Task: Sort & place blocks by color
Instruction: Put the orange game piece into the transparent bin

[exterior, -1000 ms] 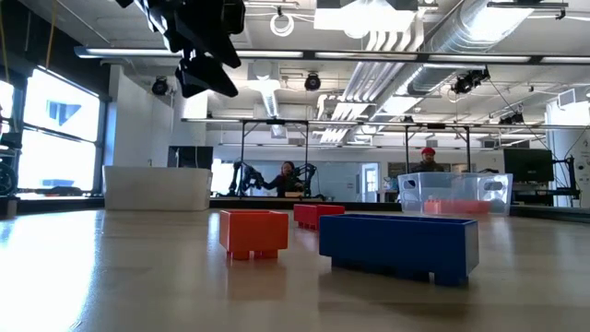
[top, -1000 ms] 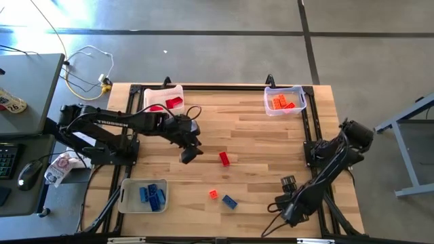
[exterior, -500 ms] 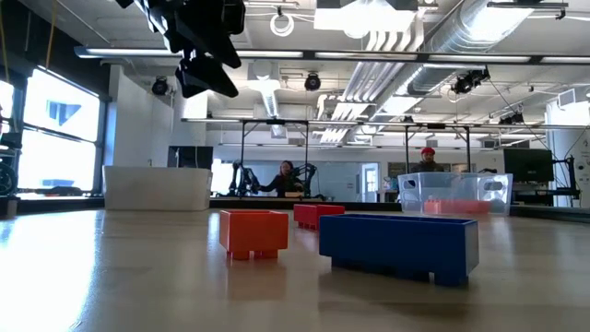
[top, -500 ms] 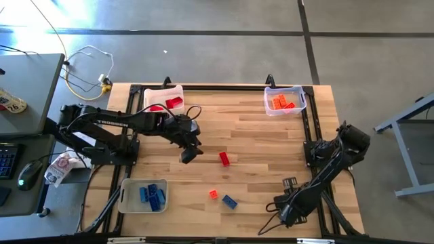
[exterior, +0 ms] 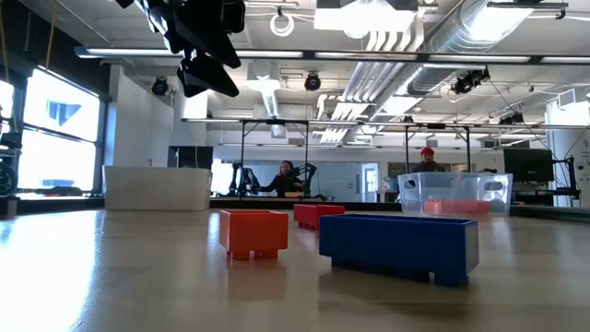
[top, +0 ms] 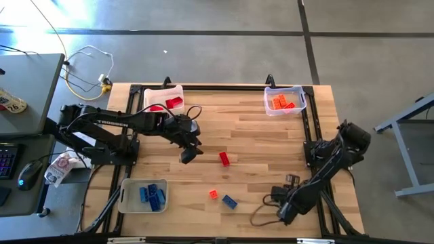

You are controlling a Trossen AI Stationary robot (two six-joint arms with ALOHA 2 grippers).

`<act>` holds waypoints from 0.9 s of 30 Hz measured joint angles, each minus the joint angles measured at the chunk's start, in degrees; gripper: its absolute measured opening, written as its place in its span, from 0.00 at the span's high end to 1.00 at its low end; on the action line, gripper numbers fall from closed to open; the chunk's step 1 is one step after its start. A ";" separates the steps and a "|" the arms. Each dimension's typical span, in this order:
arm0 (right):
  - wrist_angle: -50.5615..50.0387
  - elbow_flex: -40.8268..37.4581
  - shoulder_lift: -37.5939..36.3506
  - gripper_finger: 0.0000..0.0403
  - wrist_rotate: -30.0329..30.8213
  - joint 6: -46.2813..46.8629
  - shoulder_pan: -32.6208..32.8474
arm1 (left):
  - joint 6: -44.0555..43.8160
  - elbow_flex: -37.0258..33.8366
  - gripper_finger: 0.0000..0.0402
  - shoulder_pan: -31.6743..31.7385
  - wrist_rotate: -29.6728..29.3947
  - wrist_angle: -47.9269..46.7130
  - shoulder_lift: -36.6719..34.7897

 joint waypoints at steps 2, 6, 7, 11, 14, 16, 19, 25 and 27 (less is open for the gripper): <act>0.07 -0.04 -0.48 0.73 3.23 2.49 -0.88 | -0.02 0.00 0.47 0.00 0.00 0.22 0.00; 0.23 -0.09 -1.56 0.73 7.08 4.38 -3.81 | 0.95 0.00 0.47 0.00 0.00 0.27 0.00; 0.23 -0.09 -1.81 0.73 8.18 4.38 -4.73 | 1.26 0.00 0.47 0.00 0.00 0.27 0.00; 0.08 -0.09 -2.96 0.73 12.34 4.31 -9.32 | 1.46 0.00 0.47 0.00 0.00 0.31 0.00; -0.19 -0.09 -3.65 0.73 14.61 2.07 -13.53 | 1.48 0.00 0.47 0.00 0.00 0.33 0.00; -0.39 -0.09 -4.21 0.73 16.48 -0.30 -16.68 | 1.48 0.00 0.47 0.00 0.00 0.33 0.00; -0.43 -0.09 -5.28 0.73 19.29 -3.95 -21.31 | 1.48 0.00 0.47 0.00 0.00 0.33 0.00; -0.43 -0.07 -8.86 0.73 24.45 -10.44 -30.03 | 1.48 0.00 0.47 0.00 0.00 0.36 0.00; -0.45 -0.04 -10.28 0.73 25.68 -12.33 -32.73 | 1.50 0.00 0.47 0.00 0.00 0.36 0.00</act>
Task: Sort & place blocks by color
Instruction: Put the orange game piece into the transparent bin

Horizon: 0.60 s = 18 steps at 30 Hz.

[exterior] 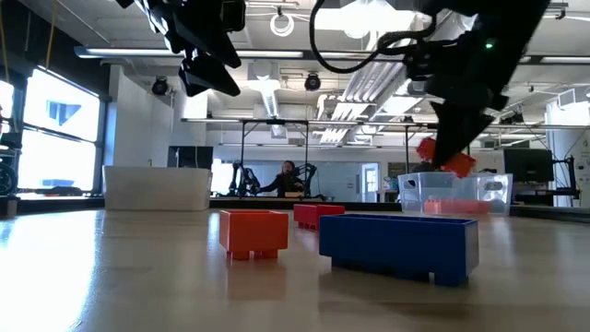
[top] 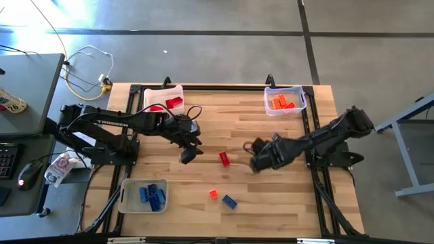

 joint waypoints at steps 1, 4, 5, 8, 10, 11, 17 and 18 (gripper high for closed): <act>0.00 0.00 -0.71 0.73 0.44 -1.08 -1.27 | 0.00 0.00 0.47 0.00 0.00 0.00 0.00; -0.01 0.02 -2.90 0.73 1.81 -3.52 -4.99 | 0.02 0.00 0.47 0.00 0.00 0.00 0.00; -0.02 0.02 -3.64 0.73 2.56 -4.42 -6.19 | 0.02 0.00 0.47 0.00 0.00 0.00 0.00; -0.07 0.02 -5.84 0.73 4.67 -6.42 -9.98 | 0.04 0.00 0.47 0.00 0.00 0.00 0.00; -0.08 0.04 -7.39 0.73 5.83 -8.00 -12.63 | 0.15 0.00 0.47 0.00 0.00 0.00 0.00; -0.07 0.04 -8.09 0.73 6.58 -8.79 -13.92 | 0.37 0.00 0.47 0.00 0.00 0.00 0.00; 0.00 0.07 -11.75 0.73 11.60 -12.30 -21.55 | 1.52 0.00 0.47 0.00 -0.01 0.00 0.00; -0.02 0.07 -12.16 0.73 12.34 -12.84 -22.84 | 1.53 0.00 0.47 0.00 -0.01 0.00 0.00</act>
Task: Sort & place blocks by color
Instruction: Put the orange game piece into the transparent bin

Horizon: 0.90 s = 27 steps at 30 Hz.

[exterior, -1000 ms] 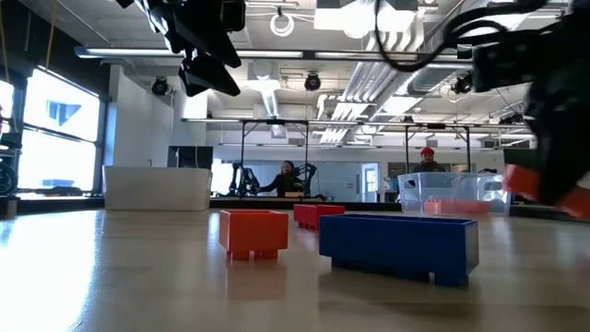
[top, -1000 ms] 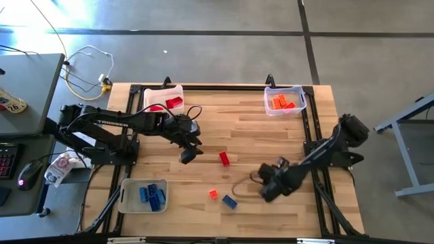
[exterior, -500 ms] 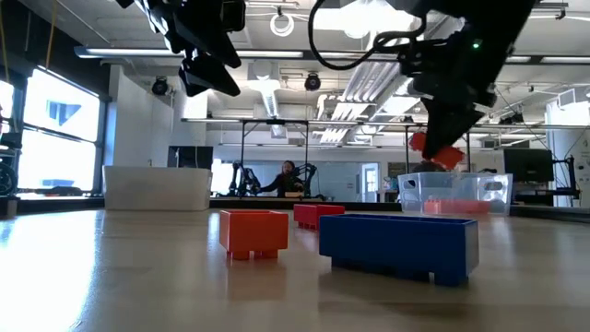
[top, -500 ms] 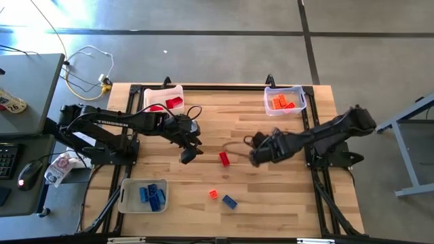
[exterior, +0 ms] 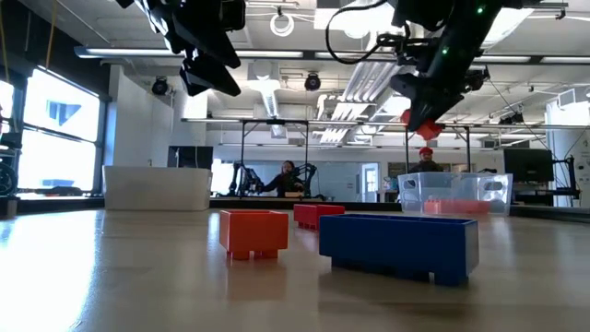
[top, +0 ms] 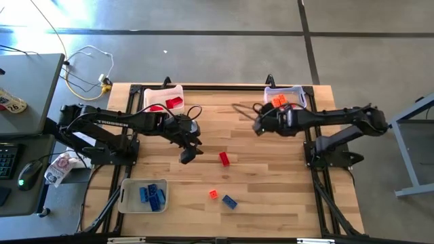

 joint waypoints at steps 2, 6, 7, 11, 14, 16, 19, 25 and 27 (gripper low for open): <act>0.03 0.00 -0.53 0.73 2.00 -1.53 -2.43 | -0.01 0.00 0.47 0.00 -0.01 0.00 0.00; 0.06 0.00 -0.64 0.73 4.43 -4.03 -7.41 | -0.02 0.00 0.47 0.00 -0.01 0.00 0.00; 0.08 0.00 -0.64 0.73 4.77 -4.56 -8.62 | -0.02 0.00 0.47 0.00 -0.01 0.00 0.00; 0.26 0.00 -0.62 0.73 6.22 -6.27 -13.45 | -0.02 0.00 0.47 0.00 -0.01 0.00 0.00; 0.33 0.00 -0.57 0.73 6.55 -7.43 -17.29 | -0.02 0.00 0.47 0.00 -0.01 0.00 0.00; 0.60 0.00 -0.37 0.73 6.33 -8.34 -19.73 | -0.02 0.00 0.47 0.00 -0.01 0.00 0.00; 0.71 0.02 -0.11 0.73 4.89 -9.10 -23.17 | -0.02 0.00 0.47 0.00 -0.01 0.00 0.00; 1.41 0.02 1.27 0.73 -2.55 -11.39 -29.36 | -0.04 0.00 0.47 0.00 -0.01 0.05 0.00; 2.14 0.02 2.09 0.73 -4.04 -12.45 -30.71 | -0.04 -0.02 0.47 0.00 -0.01 0.07 0.00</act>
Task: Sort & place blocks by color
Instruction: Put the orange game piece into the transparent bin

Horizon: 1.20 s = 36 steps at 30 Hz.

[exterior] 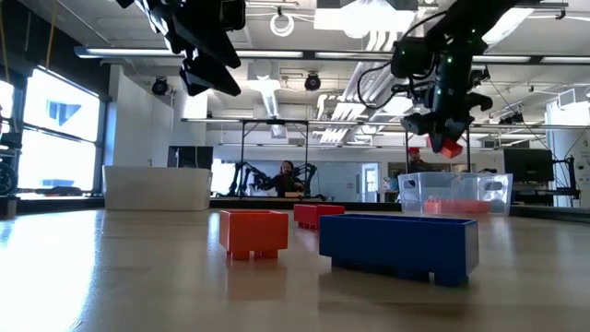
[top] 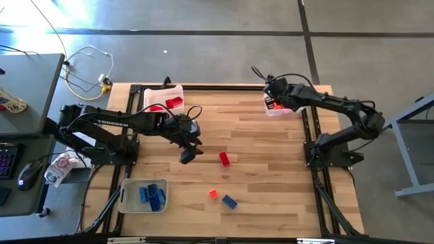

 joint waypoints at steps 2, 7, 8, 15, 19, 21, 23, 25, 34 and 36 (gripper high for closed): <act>-0.15 0.00 1.03 0.73 -1.70 -0.83 -1.23 | 0.00 0.00 0.47 0.00 0.00 0.08 0.00; 1.29 0.00 4.12 0.73 -6.83 -4.22 -4.14 | 0.00 0.00 0.47 0.00 0.00 0.13 0.00; 2.00 0.00 4.77 0.73 -8.15 -5.23 -4.79 | 0.00 0.00 0.47 0.00 0.00 0.14 0.00; 4.60 0.00 8.17 0.64 -15.80 -7.70 -9.48 | -0.50 0.00 0.47 -1.52 -0.31 0.15 0.00; 4.87 0.00 9.09 0.65 -19.75 -8.07 -12.10 | -0.55 0.00 0.47 -3.64 -0.31 0.15 0.00; 4.90 0.00 9.21 0.65 -20.87 -8.08 -13.13 | -0.63 0.00 0.47 -4.80 -0.33 0.15 0.00; 5.23 0.00 9.21 0.65 -21.36 -8.07 -13.89 | -0.70 0.00 0.47 -6.02 -0.50 0.39 0.00; 5.25 0.00 9.21 0.63 -21.22 -8.08 -14.37 | -0.70 0.00 0.47 -7.52 -1.62 1.01 0.04; 5.47 0.00 9.21 0.50 -21.26 -8.05 -14.68 | -1.74 0.00 0.47 -16.55 -9.42 1.27 0.04; 5.78 0.00 9.21 0.46 -20.79 -7.80 -14.68 | -2.00 0.00 0.47 -18.74 -10.61 1.22 0.04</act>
